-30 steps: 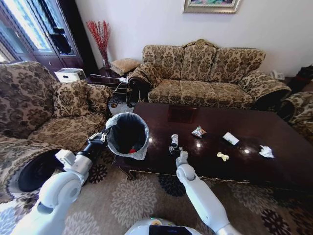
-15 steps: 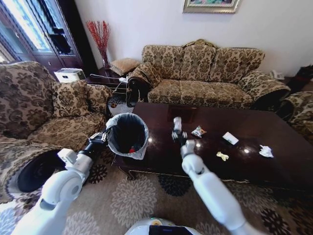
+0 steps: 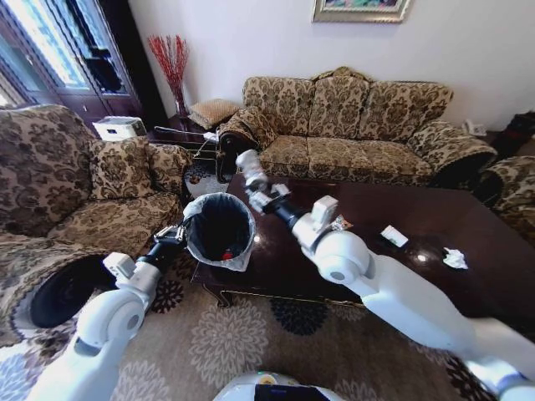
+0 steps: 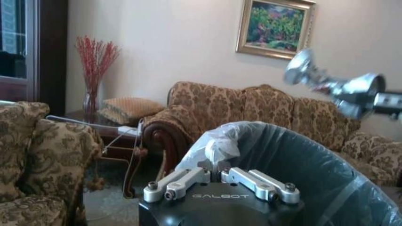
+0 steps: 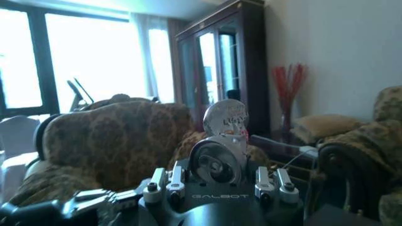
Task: Move to the front of the table and place the trash on the table into the trash bin.
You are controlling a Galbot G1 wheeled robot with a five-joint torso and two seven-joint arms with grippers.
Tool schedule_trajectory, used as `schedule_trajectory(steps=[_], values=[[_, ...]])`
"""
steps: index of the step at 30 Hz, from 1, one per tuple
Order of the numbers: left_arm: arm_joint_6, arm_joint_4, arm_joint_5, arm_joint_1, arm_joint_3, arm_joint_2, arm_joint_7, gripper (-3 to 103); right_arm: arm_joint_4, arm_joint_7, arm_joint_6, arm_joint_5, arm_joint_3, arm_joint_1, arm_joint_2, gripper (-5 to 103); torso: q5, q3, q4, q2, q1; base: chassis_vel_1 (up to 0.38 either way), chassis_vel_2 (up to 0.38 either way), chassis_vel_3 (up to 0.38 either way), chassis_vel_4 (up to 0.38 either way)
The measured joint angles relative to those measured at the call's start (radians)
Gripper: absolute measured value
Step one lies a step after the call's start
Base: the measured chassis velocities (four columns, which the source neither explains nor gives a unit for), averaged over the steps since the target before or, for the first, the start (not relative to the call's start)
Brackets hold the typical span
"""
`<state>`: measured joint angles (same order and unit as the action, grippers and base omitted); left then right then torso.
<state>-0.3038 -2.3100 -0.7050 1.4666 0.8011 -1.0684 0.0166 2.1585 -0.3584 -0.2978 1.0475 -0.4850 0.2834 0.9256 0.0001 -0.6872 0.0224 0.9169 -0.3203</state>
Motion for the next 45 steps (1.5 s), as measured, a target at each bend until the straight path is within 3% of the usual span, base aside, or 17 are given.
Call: schedule_trajectory(steps=[2, 8, 15, 16, 19, 21, 24, 28, 30, 31, 35, 39, 42, 45], values=[[-0.002, -0.003, 0.000, -0.002, 0.000, -0.003, 0.003, 3, -0.025, -0.004, 0.001, 0.001, -0.089, -0.056, 0.038, 47, -0.0001, 0.000, 0.0001, 0.000, 0.000, 0.000, 0.000, 0.000, 0.000], [-0.005, -0.003, 0.000, -0.003, 0.003, -0.008, 0.008, 3, -0.046, -0.038, -0.024, 0.004, -0.159, -0.103, 0.075, 46, -0.0005, 0.000, 0.0003, 0.000, 0.000, 0.000, 0.000, 0.000, 0.000], [-0.007, -0.004, 0.001, -0.004, 0.007, -0.011, 0.010, 3, -0.056, -0.046, -0.029, 0.004, -0.171, -0.109, 0.081, 78, -0.0001, 0.000, 0.0000, 0.000, 0.000, 0.000, 0.000, 0.000, 0.000], [-0.007, -0.004, 0.001, -0.004, 0.007, -0.011, 0.010, 3, -0.056, -0.046, -0.029, 0.004, -0.171, -0.109, 0.081, 78, -0.0001, 0.000, 0.0000, 0.000, 0.000, 0.000, 0.000, 0.000, 0.000], [-0.008, -0.004, 0.001, -0.005, 0.007, -0.010, 0.012, 3, -0.071, -0.041, -0.016, -0.009, -0.153, -0.099, 0.096, 93, -0.0001, 0.000, 0.0001, 0.000, 0.000, 0.000, 0.000, 0.000, 0.000], [-0.008, -0.004, 0.001, -0.005, 0.007, -0.009, 0.013, 3, -0.077, -0.044, -0.010, -0.016, -0.137, -0.096, 0.102, 97, -0.0001, 0.000, 0.0002, 0.000, 0.000, 0.000, 0.000, 0.000, 0.000], [-0.010, -0.004, 0.001, -0.005, 0.007, -0.006, 0.016, 3, -0.088, -0.065, -0.002, -0.027, -0.062, -0.083, 0.103, 100, -0.0002, 0.000, 0.0005, 0.000, 0.000, 0.000, 0.000, 0.000, 0.000], [-0.010, -0.003, -0.001, -0.002, 0.011, -0.006, 0.018, 3, -0.099, -0.063, -0.008, -0.078, 0.061, -0.018, 0.048, 100, -0.0004, 0.000, 0.0006, 0.000, 0.000, 0.000, 0.000, 0.000, 0.000], [-0.010, -0.002, -0.002, 0.003, 0.014, -0.007, 0.018, 3, -0.113, -0.033, -0.013, -0.152, 0.184, 0.101, -0.009, 100, 0.0003, 0.000, 0.0001, 0.000, 0.000, 0.000, 0.000, 0.000, 0.000], [-0.010, -0.002, -0.002, 0.003, 0.014, -0.007, 0.018, 3, -0.113, -0.033, -0.013, -0.152, 0.184, 0.101, -0.009, 100, 0.0003, 0.000, 0.0001, 0.000, 0.000, 0.000, 0.000, 0.000, 0.000], [-0.007, -0.004, -0.002, 0.014, 0.022, -0.002, 0.017, 3, -0.141, -0.036, -0.023, -0.249, 0.374, 0.315, -0.091, 100, 0.0005, 0.000, -0.0004, 0.000, 0.000, 0.000, 0.000, 0.000, 0.000], [-0.005, -0.007, -0.003, 0.017, 0.026, 0.003, 0.016, 3, -0.153, -0.032, -0.037, -0.299, 0.487, 0.419, -0.105, 100, -0.0001, 0.000, -0.0001, 0.000, 0.000, 0.000, 0.000, 0.000, 0.000], [0.000, -0.009, -0.005, 0.022, 0.031, 0.007, 0.014, 3, -0.163, -0.017, -0.048, -0.373, 0.653, 0.606, -0.076, 100, 0.0005, 0.000, 0.0000, 0.000, 0.000, 0.000, 0.000, 0.000, 0.000], [0.001, -0.010, -0.005, 0.026, 0.031, 0.010, 0.012, 3, -0.162, 0.006, -0.048, -0.409, 0.737, 0.699, -0.054, 100, 0.0002, 0.000, 0.0000, 0.000, 0.000, 0.000, 0.000, 0.000, 0.000]])
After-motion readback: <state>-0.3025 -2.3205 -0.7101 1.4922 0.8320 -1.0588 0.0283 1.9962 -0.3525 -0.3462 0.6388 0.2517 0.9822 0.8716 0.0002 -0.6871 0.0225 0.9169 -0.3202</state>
